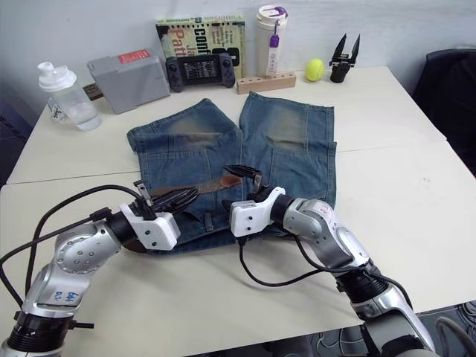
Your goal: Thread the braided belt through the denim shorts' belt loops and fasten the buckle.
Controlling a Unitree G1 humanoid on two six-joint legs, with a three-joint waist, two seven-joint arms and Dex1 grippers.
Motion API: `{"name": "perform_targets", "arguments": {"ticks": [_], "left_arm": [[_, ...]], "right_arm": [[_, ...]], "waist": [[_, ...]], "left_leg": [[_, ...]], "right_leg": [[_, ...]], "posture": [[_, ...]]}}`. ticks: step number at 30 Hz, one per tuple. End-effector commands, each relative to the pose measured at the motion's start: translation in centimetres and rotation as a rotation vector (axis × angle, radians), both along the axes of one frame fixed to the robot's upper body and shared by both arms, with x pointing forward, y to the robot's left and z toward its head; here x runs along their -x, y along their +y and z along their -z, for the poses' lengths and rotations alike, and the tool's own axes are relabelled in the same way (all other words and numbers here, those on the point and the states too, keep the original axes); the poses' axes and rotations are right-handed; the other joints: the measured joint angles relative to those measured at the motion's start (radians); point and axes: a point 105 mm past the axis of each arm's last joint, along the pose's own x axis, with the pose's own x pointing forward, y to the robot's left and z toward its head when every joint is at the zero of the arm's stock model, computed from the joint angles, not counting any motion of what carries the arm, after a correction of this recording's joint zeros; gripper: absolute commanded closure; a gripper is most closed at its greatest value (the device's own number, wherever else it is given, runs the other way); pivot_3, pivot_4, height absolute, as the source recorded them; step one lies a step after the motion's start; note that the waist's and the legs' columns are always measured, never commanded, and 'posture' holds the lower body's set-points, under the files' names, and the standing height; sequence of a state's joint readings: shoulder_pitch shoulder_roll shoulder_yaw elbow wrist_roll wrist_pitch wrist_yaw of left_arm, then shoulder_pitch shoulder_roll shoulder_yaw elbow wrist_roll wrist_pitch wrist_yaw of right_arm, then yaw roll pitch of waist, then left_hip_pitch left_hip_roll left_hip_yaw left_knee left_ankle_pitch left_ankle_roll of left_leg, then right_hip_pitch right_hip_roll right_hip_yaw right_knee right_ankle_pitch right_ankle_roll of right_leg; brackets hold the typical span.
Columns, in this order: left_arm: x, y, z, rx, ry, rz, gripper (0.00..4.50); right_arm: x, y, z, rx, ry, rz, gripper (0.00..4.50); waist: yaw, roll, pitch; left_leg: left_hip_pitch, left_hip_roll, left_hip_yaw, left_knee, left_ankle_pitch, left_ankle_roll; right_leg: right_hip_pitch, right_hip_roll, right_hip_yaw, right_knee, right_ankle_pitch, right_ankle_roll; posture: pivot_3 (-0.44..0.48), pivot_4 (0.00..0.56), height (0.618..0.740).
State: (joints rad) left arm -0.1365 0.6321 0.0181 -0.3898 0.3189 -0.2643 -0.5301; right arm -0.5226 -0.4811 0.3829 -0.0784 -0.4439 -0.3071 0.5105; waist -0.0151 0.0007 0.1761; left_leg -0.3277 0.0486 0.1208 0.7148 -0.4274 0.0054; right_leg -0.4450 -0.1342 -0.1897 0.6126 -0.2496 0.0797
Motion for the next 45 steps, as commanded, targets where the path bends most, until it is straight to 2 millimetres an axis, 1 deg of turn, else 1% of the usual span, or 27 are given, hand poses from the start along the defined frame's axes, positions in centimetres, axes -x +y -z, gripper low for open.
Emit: {"name": "perform_targets", "arguments": {"ticks": [1, 3, 4, 5, 7, 9, 10, 13, 15, 16, 18, 19, 20, 21, 23, 24, 25, 27, 30, 32, 34, 36, 38, 40, 42, 45], "left_arm": [[0.8, -0.7, -1.0, 0.005, -0.042, 0.044, 4.5], [0.8, -0.7, -0.8, 0.004, -0.04, 0.04, 4.5], [0.7, -0.7, -0.8, 0.003, -0.039, 0.035, 4.5], [0.7, -0.6, -0.7, -0.001, -0.037, 0.033, 4.5], [0.7, -0.6, -0.7, -0.006, -0.039, 0.034, 4.5], [0.7, -0.6, -0.7, -0.009, -0.042, 0.039, 4.5], [0.7, -0.6, -0.8, -0.011, -0.042, 0.04, 4.5], [0.7, -0.4, -0.8, -0.011, -0.044, 0.039, 4.5], [0.9, -0.5, -0.9, 0.038, -0.007, 0.049, 3.68], [0.9, -0.6, -0.7, 0.051, 0.019, 0.052, 3.42], [0.8, -0.3, -0.8, 0.111, 0.067, 0.02, 2.47], [0.7, 0.1, -1.2, 0.168, 0.1, -0.002, 2.02], [0.7, 0.6, -1.7, 0.27, 0.161, -0.024, 1.58], [0.7, 1.2, -2.1, 0.408, 0.258, -0.035, 1.37], [1.1, 1.7, -2.3, 0.597, 0.436, -0.038, 1.37], [1.4, 2.7, -3.4, 0.764, 0.504, -0.013, 1.37], [2.0, 3.6, -3.9, 0.902, 0.591, 0.017, 1.37], [3.6, 4.8, -5.2, 1.109, 0.721, 0.124, 1.37], [5.4, 6.3, -5.8, 1.292, 0.865, 0.203, 1.37], [6.5, 7.2, -5.4, 1.404, 0.951, 0.214, 1.37], [7.0, 8.2, -5.2, 1.549, 0.999, 0.22, 1.37], [7.2, 8.8, -5.8, 1.697, 1.012, 0.264, 1.37], [7.3, 8.8, -6.4, 1.821, 0.979, 0.353, 1.37], [7.7, 8.1, -6.4, 1.906, 0.953, 0.43, 1.37], [8.6, 6.8, -5.5, 1.944, 0.998, 0.455, 1.37], [9.5, 5.4, -4.3, 1.957, 1.091, 0.427, 1.37]], "right_arm": [[0.0, -0.4, -0.9, -0.02, -0.032, 0.015, 0.74], [0.1, -0.3, -0.8, -0.021, -0.026, 0.012, 1.81], [0.2, -0.3, -0.8, -0.025, -0.022, 0.01, 2.03], [0.2, -0.3, -0.8, -0.025, -0.018, 0.009, 2.55], [0.3, -0.3, -0.6, -0.021, -0.015, 0.009, 3.33], [0.3, -0.3, -0.5, -0.017, -0.012, 0.011, 4.32], [0.3, -0.3, -0.5, -0.016, -0.01, 0.011, 4.47], [0.3, -0.3, -0.5, -0.014, -0.011, 0.006, 4.47], [0.3, -0.2, -0.6, -0.019, -0.012, 0.002, 4.5], [0.3, -0.1, -0.6, -0.02, -0.012, 0.001, 4.5], [0.2, -0.1, -0.6, -0.021, -0.014, 0.001, 4.5], [0.1, -0.1, -0.7, -0.02, -0.017, 0.002, 4.5], [0.0, -0.1, -0.7, -0.018, -0.022, 0.003, 4.5], [0.0, -0.1, -0.8, -0.017, -0.029, 0.005, 4.5], [-0.2, -0.1, -0.9, -0.018, -0.04, 0.005, 4.5], [-0.2, -0.1, -1.1, -0.026, -0.051, 0.002, 4.5], [-0.2, 0.0, -1.4, -0.035, -0.063, -0.002, 4.5], [-0.1, 0.2, -1.7, -0.047, -0.084, -0.015, 4.5], [0.1, 0.4, -1.8, -0.055, -0.101, -0.03, 4.5], [0.2, 0.6, -2.0, -0.059, -0.117, -0.047, 4.5], [0.3, 0.7, -2.0, -0.062, -0.123, -0.055, 4.5], [0.4, 0.9, -2.0, -0.058, -0.129, -0.063, 4.5], [0.5, 1.3, -2.1, -0.061, -0.136, -0.073, 4.5], [0.6, 1.9, -2.1, -0.063, -0.145, -0.085, 4.5], [0.7, 2.6, -2.0, -0.061, -0.149, -0.1, 4.5], [0.7, 3.3, -1.9, -0.058, -0.15, -0.116, 4.5]], "waist": [[0.0, 0.0, 0.0], [-0.001, 0.0, 0.0], [-0.001, 0.0, 0.0], [-0.001, 0.0, 0.0], [0.0, 0.0, 0.0], [-0.001, 0.0, 0.0], [-0.001, 0.0, 0.0], [-0.001, 0.0, 0.0], [-0.001, 0.0, 0.0], [-0.001, 0.0, 0.0], [-0.001, 0.0, 0.0], [-0.002, 0.0, 0.0], [-0.001, 0.0, 0.0], [-0.001, 0.0, 0.0], [-0.002, 0.0, 0.0], [-0.003, 0.0, 0.0], [-0.005, 0.0, 0.0], [-0.012, 0.0, 0.0], [-0.014, 0.0, 0.0], [-0.014, 0.0, 0.0], [-0.013, 0.0, 0.0], [-0.009, 0.0, 0.0], [-0.005, 0.0, 0.0], [-0.004, 0.0, 0.0], [-0.01, -0.001, -0.001], [-0.014, -0.001, -0.001]], "left_leg": [[0.0, 0.0, 0.0, 0.0, 0.0, 0.0], [0.0, 0.0, 0.0, 0.0, 0.0, 0.0], [0.0, 0.0, 0.0, 0.0, 0.0, 0.0], [0.0, 0.0, 0.0, 0.0, 0.0, 0.0], [0.0, 0.0, 0.0, 0.0, 0.0, 0.0], [0.0, 0.0, 0.0, 0.0, 0.0, 0.0], [0.0, 0.0, 0.0, 0.0, 0.0, 0.0], [0.0, 0.0, 0.0, 0.0, 0.0, 0.0], [0.0, 0.0, 0.0, 0.0, 0.0, 0.0], [0.0, 0.0, 0.0, 0.0, 0.0, 0.0], [0.0, 0.0, 0.0, 0.0, 0.0, 0.0], [0.0, 0.0, 0.0, 0.0, 0.0, 0.0], [0.0, 0.0, 0.0, 0.0, 0.0, 0.0], [0.0, 0.0, 0.0, 0.0, 0.0, 0.0], [0.0, 0.001, -0.001, 0.001, 0.0, 0.0], [0.0, 0.001, -0.002, 0.001, 0.0, 0.0], [0.0, 0.001, -0.005, 0.001, 0.0, 0.0], [0.0, 0.003, -0.011, 0.001, 0.0, 0.0], [-0.001, 0.005, -0.014, 0.001, 0.0, 0.0], [-0.002, 0.004, -0.015, 0.001, 0.0, 0.0], [-0.002, 0.003, -0.015, 0.002, 0.0, 0.0], [-0.003, 0.002, -0.018, 0.004, 0.0, 0.0], [-0.007, 0.001, -0.025, 0.008, 0.0, 0.0], [-0.007, -0.001, -0.026, 0.008, 0.0, 0.0], [-0.007, -0.003, -0.025, 0.008, 0.0, 0.0], [-0.007, -0.003, -0.025, 0.006, 0.0, -0.001]], "right_leg": [[0.0, 0.0, 0.0, 0.0, 0.0, 0.0], [0.0, 0.0, 0.0, 0.0, 0.0, 0.0], [0.0, 0.0, 0.0, 0.0, 0.0, 0.0], [0.0, 0.0, 0.0, 0.0, 0.0, 0.0], [0.0, 0.0, 0.0, 0.0, 0.0, 0.0], [0.0, 0.0, 0.0, 0.0, 0.0, 0.0], [0.0, 0.0, 0.0, 0.0, 0.0, 0.0], [0.0, 0.0, 0.0, 0.0, 0.0, 0.0], [0.0, 0.0, 0.0, 0.0, 0.0, 0.0], [0.0, 0.0, 0.0, 0.0, 0.0, 0.0], [0.0, 0.0, 0.0, 0.0, 0.0, 0.0], [0.0, 0.0, 0.0, 0.0, 0.0, 0.0], [0.0, 0.0, 0.0, 0.0, 0.0, 0.0], [0.0, 0.0, 0.0, 0.0, 0.0, 0.0], [0.0, 0.0, 0.001, 0.0, 0.0, 0.0], [0.0, 0.0, 0.002, 0.0, 0.0, 0.0], [0.0, 0.0, 0.003, 0.0, 0.0, 0.0], [0.0, -0.001, 0.006, 0.0, 0.0, 0.0], [0.0, -0.002, 0.006, 0.0, 0.0, 0.0], [0.0, -0.003, 0.006, 0.0, 0.0, 0.0], [0.001, -0.003, 0.006, 0.0, 0.0, 0.0], [0.001, -0.003, 0.007, 0.0, 0.0, 0.0], [0.002, 0.001, 0.014, -0.001, 0.0, 0.0], [0.002, 0.003, 0.021, -0.001, 0.0, 0.0], [0.002, 0.005, 0.023, -0.002, 0.0, 0.001], [0.002, 0.01, 0.024, -0.003, 0.0, 0.001]], "posture": [[0.0, 0.15, 0.72], [0.0, 0.15, 0.72], [0.0, 0.15, 0.72], [0.0, 0.15, 0.72], [0.0, 0.15, 0.72], [0.0, 0.15, 0.72], [0.0, 0.15, 0.72], [0.0, 0.15, 0.72], [0.0, 0.15, 0.72], [0.0, 0.15, 0.72], [0.0, 0.15, 0.72], [0.0, 0.15, 0.72], [0.0, 0.15, 0.72], [0.0, 0.15, 0.72], [0.0, 0.15, 0.72], [0.0, 0.15, 0.72], [0.0, 0.15, 0.72], [0.0, 0.15, 0.72], [0.0, 0.15, 0.72], [0.0, 0.15, 0.72], [0.0, 0.15, 0.72], [0.0, 0.15, 0.72], [0.0, 0.15, 0.72], [0.0, 0.15, 0.72], [0.0, 0.15, 0.72], [0.0, 0.15, 0.72]]}}
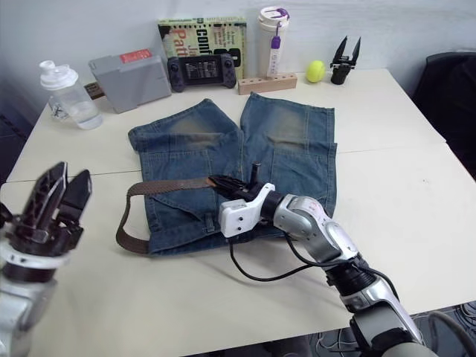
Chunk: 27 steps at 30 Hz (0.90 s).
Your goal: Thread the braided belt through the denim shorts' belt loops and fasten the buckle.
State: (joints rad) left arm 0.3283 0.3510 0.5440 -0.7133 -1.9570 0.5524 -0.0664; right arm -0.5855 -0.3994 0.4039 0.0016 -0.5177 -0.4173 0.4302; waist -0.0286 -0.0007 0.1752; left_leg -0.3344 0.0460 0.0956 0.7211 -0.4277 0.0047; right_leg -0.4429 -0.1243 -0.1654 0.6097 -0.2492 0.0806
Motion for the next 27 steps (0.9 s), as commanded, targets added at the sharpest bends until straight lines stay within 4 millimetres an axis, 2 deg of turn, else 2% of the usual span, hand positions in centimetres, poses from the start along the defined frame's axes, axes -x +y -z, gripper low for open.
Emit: {"name": "perform_targets", "arguments": {"ticks": [1, 3, 5, 9, 11, 13, 16, 19, 23, 27], "left_arm": [[1.3, -1.6, -0.2, -0.009, 0.0, 0.058, 1.37], [2.6, -3.0, 1.9, -0.115, 0.108, 0.156, 1.37], [3.5, -3.6, 3.3, -0.131, 0.19, 0.199, 1.37], [3.0, -2.8, 5.0, -0.062, 0.29, 0.093, 1.37], [2.8, -3.2, 5.8, -0.06, 0.328, 0.063, 1.37], [2.7, -3.6, 5.9, -0.03, 0.334, 0.049, 1.37], [2.4, -4.2, 4.7, 0.052, 0.288, 0.058, 1.37], [1.5, -4.3, 5.5, 0.022, 0.319, 0.032, 1.37], [1.0, -4.7, 4.4, 0.04, 0.261, 0.064, 1.37], [0.1, -4.5, 4.9, 0.032, 0.291, 0.053, 1.37]], "right_arm": [[0.5, 1.0, -0.7, -0.012, -0.041, -0.042, 4.5], [0.7, 1.3, -0.8, -0.013, -0.045, -0.053, 4.5], [0.8, 1.5, -0.8, -0.016, -0.047, -0.061, 4.5], [1.1, 1.6, -0.7, -0.017, -0.05, -0.072, 4.5], [1.3, 1.6, -0.5, -0.009, -0.052, -0.079, 4.5], [1.4, 1.6, -0.3, -0.001, -0.057, -0.082, 4.5], [1.5, 1.5, 0.2, 0.022, -0.064, -0.081, 4.5], [1.7, 1.6, 0.3, 0.022, -0.069, -0.086, 4.5], [1.9, 1.9, 0.4, 0.029, -0.069, -0.101, 4.5], [2.0, 2.0, 0.3, 0.028, -0.077, -0.113, 4.5]], "waist": [[0.0, 0.0, 0.0], [0.0, 0.0, 0.0], [0.0, 0.001, 0.001], [0.006, 0.002, 0.001], [0.005, 0.002, 0.001], [0.003, 0.002, 0.001], [0.002, 0.002, 0.001], [0.004, 0.003, 0.001], [0.002, 0.003, 0.001], [0.003, 0.003, 0.001]], "left_leg": [[0.0, 0.001, 0.0, 0.0, 0.0, -0.001], [0.0, 0.003, 0.0, 0.0, 0.001, -0.002], [0.001, 0.004, 0.0, 0.0, 0.001, -0.004], [0.0, 0.004, 0.001, 0.0, 0.001, -0.004], [0.0, 0.004, 0.001, 0.0, 0.001, -0.004], [0.0, 0.004, 0.002, 0.0, 0.001, -0.004], [0.0, 0.004, 0.003, -0.001, 0.001, -0.004], [0.0, 0.004, 0.003, 0.0, 0.001, -0.004], [0.0, 0.004, 0.003, -0.001, 0.001, -0.004], [0.0, 0.004, 0.002, -0.001, 0.001, -0.004]], "right_leg": [[0.0, 0.002, 0.001, 0.0, 0.0, 0.0], [0.0, 0.004, 0.002, -0.001, 0.0, 0.0], [0.0, 0.007, 0.004, -0.002, 0.0, 0.0], [0.0, 0.008, 0.005, -0.003, 0.0, -0.001], [0.0, 0.008, 0.006, -0.003, -0.001, -0.001], [0.0, 0.008, 0.007, -0.003, -0.001, -0.001], [0.0, 0.008, 0.006, -0.003, -0.001, -0.001], [0.0, 0.008, 0.006, -0.003, -0.001, -0.001], [0.0, 0.008, 0.006, -0.003, 0.0, -0.001], [0.0, 0.008, 0.006, -0.003, 0.0, -0.001]], "posture": [[0.0, 0.15, 0.72], [0.0, 0.15, 0.72], [0.0, 0.15, 0.72], [0.0, 0.15, 0.72], [0.0, 0.15, 0.72], [0.0, 0.15, 0.72], [0.0, 0.15, 0.72], [0.0, 0.15, 0.72], [0.0, 0.15, 0.72], [0.0, 0.15, 0.72]]}}
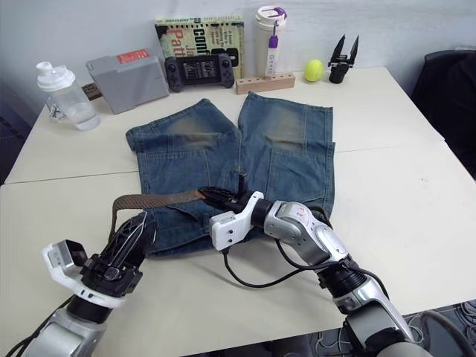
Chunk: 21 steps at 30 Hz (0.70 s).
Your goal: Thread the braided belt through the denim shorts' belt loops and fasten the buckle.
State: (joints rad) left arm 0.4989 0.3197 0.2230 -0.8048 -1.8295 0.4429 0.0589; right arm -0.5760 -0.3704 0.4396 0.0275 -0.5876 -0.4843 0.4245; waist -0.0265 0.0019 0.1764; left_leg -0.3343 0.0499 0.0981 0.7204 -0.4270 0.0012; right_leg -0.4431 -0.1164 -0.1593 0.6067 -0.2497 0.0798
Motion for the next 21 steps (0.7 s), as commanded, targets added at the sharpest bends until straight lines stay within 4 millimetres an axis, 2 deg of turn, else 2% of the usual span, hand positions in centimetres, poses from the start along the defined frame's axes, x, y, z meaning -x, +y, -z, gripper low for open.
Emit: {"name": "perform_targets", "arguments": {"ticks": [1, 7, 12, 15, 18, 21], "left_arm": [[-0.9, 0.3, 0.1, 0.007, 0.014, -0.021, 1.37], [-2.9, 0.1, 0.8, 0.01, 0.063, -0.035, 1.37], [-3.2, -0.2, 0.7, 0.03, 0.065, -0.023, 1.37], [-3.2, -0.1, 0.6, 0.044, 0.068, -0.034, 2.18], [-3.2, 0.0, 0.6, 0.053, 0.07, -0.043, 3.46], [-3.3, 0.2, 0.7, 0.07, 0.079, -0.057, 4.46]], "right_arm": [[1.1, 0.8, -1.2, -0.03, -0.05, -0.062, 4.5], [1.5, 1.1, -1.2, -0.037, -0.049, -0.085, 4.5], [1.6, 1.1, -1.1, -0.037, -0.047, -0.089, 4.5], [1.7, 1.0, -1.0, -0.035, -0.039, -0.088, 4.5], [1.6, 1.0, -1.0, -0.037, -0.035, -0.085, 4.5], [1.6, 0.9, -1.1, -0.038, -0.033, -0.084, 4.5]], "waist": [[0.001, 0.0, 0.0], [0.001, 0.0, 0.0], [0.0, 0.0, 0.0], [0.001, 0.0, 0.0], [0.001, 0.0, 0.0], [0.001, 0.0, 0.0]], "left_leg": [[0.0, 0.0, 0.0, 0.0, 0.0, 0.0], [0.0, 0.0, -0.001, 0.0, 0.0, 0.0], [0.0, 0.0, -0.002, 0.0, 0.0, 0.0], [0.0, 0.0, -0.003, 0.0, 0.0, 0.0], [0.0, 0.0, -0.003, 0.0, 0.0, 0.0], [0.0, 0.0, -0.003, 0.0, 0.0, 0.0]], "right_leg": [[0.0, 0.0, 0.0, 0.0, 0.0, 0.0], [0.0, 0.0, 0.0, 0.0, 0.0, 0.0], [0.0, 0.0, 0.0, 0.0, 0.0, 0.0], [0.0, 0.0, 0.0, 0.0, 0.0, 0.0], [0.0, 0.0, 0.0, 0.0, 0.0, 0.0], [0.0, 0.0, 0.0, 0.0, 0.0, 0.0]], "posture": [[0.0, 0.15, 0.72], [0.0, 0.15, 0.72], [0.0, 0.15, 0.72], [0.0, 0.15, 0.72], [0.0, 0.15, 0.72], [0.0, 0.15, 0.72]]}}
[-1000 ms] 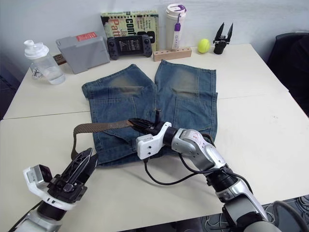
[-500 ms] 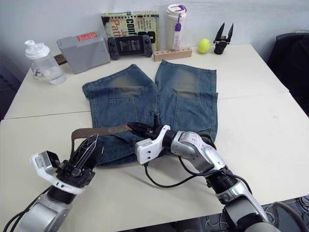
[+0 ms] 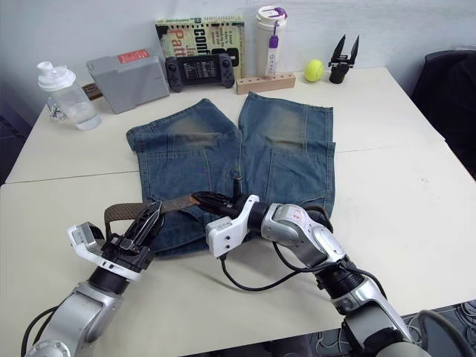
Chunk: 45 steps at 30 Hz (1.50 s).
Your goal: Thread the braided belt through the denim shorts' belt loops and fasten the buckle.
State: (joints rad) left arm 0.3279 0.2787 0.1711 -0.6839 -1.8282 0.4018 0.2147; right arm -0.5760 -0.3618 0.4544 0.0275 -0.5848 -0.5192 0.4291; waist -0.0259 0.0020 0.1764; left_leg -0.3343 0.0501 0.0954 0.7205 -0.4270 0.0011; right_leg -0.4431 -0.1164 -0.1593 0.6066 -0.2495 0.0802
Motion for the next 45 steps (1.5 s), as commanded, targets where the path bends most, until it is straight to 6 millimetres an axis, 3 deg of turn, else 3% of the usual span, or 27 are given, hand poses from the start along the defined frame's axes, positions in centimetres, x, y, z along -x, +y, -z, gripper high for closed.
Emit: {"name": "perform_targets", "arguments": {"ticks": [1, 8, 15, 18, 25, 29, 34, 45], "left_arm": [[0.0, 0.3, -0.4, 0.034, -0.01, -0.021, 4.46], [-0.5, 0.9, -0.4, 0.055, -0.016, -0.037, 4.46], [-0.6, 0.8, -0.5, 0.047, -0.034, -0.021, 4.46], [-0.5, 0.8, -0.5, 0.036, -0.043, -0.014, 4.5], [1.0, 3.3, 0.6, -0.136, -0.003, -0.044, 4.5], [1.4, 4.0, 1.4, -0.195, 0.032, -0.047, 4.5], [1.2, 3.2, 2.2, -0.279, 0.047, 0.007, 4.5], [-0.5, 1.9, 4.2, -0.362, 0.106, 0.05, 4.5]], "right_arm": [[0.9, 0.3, -1.2, -0.042, -0.024, -0.037, 4.5], [0.9, 0.2, -1.1, -0.038, -0.015, -0.036, 4.5], [0.6, -0.1, -1.1, -0.107, 0.177, -0.007, 4.5], [-0.2, -1.0, -1.4, -0.164, 0.249, 0.04, 3.16], [-2.1, -6.6, -2.2, -0.278, 0.601, 0.13, 0.06], [-1.9, -8.8, -2.7, -0.333, 0.817, 0.115, 0.06], [0.0, -9.3, -2.5, -0.324, 1.024, 0.054, 0.06], [3.3, -10.5, -2.8, -0.32, 1.25, 0.013, 0.06]], "waist": [[0.0, 0.0, 0.0], [0.0, 0.0, 0.0], [0.001, 0.0, 0.0], [0.001, 0.0, 0.0], [0.003, 0.001, 0.001], [0.007, 0.002, 0.001], [0.017, 0.003, 0.002], [0.027, 0.004, 0.002]], "left_leg": [[0.0, 0.0, 0.0, 0.0, 0.0, 0.0], [0.0, 0.0, 0.0, 0.0, 0.0, 0.0], [0.0, 0.0, 0.0, 0.0, 0.0, 0.0], [0.0, 0.0, 0.0, 0.0, 0.0, 0.0], [-0.001, 0.0, 0.0, 0.0, 0.0, 0.0], [-0.001, 0.0, 0.0, 0.0, 0.0, 0.0], [0.0, 0.0, 0.0, -0.001, 0.0, 0.0], [0.0, -0.001, 0.002, -0.001, 0.0, 0.0]], "right_leg": [[0.0, 0.0, 0.0, 0.0, 0.0, 0.0], [0.0, 0.0, 0.0, 0.0, 0.0, 0.0], [0.0, 0.0, 0.0, 0.0, 0.0, 0.0], [0.0, 0.0, 0.0, 0.0, 0.0, 0.0], [0.0, 0.0, 0.0, -0.001, 0.0, 0.0], [0.0, 0.0, 0.0, -0.001, 0.0, 0.0], [0.0, 0.0, 0.0, -0.001, 0.0, 0.0], [0.0, 0.0, 0.0, 0.0, 0.0, 0.0]], "posture": [[0.0, 0.15, 0.72], [0.0, 0.15, 0.72], [0.0, 0.15, 0.72], [0.0, 0.15, 0.72], [0.0, 0.15, 0.72], [0.0, 0.15, 0.72], [0.0, 0.15, 0.72], [0.0, 0.15, 0.72]]}}
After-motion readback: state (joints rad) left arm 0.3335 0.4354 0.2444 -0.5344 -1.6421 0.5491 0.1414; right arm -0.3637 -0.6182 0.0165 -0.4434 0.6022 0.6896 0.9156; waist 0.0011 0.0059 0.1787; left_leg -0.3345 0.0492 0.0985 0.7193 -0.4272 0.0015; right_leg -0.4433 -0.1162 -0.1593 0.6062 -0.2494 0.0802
